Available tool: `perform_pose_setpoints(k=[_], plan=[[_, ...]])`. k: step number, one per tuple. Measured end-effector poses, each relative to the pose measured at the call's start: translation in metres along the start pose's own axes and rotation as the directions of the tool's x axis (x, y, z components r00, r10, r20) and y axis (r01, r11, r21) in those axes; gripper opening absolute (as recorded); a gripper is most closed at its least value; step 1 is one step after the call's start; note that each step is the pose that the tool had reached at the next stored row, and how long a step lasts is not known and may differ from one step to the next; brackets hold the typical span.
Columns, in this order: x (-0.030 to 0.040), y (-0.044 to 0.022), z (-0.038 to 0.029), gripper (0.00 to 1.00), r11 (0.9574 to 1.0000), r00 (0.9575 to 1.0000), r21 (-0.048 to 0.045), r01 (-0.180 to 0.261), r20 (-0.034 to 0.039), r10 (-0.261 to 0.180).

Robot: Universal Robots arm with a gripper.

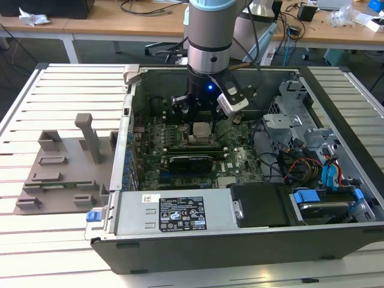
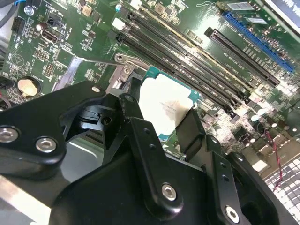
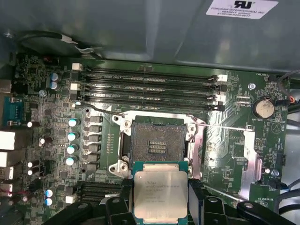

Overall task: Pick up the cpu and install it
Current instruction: 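Pick up the cpu and move it towards the insertion slot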

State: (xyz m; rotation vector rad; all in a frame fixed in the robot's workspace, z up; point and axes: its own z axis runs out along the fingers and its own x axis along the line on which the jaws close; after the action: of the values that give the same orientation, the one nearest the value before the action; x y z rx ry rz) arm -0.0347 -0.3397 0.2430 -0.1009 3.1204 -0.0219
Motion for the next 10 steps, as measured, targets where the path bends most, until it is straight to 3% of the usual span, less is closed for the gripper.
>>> perform_pose_setpoints(k=[3,10], plan=[[-0.0012,0.0015,0.0015,0.55,0.9999,0.9999,0.0058,-0.011,-0.0004,0.011],[-0.0022,0.0145,0.0021,0.55,0.9997,0.9998,0.0166,-0.018,-0.0011,0.018]])
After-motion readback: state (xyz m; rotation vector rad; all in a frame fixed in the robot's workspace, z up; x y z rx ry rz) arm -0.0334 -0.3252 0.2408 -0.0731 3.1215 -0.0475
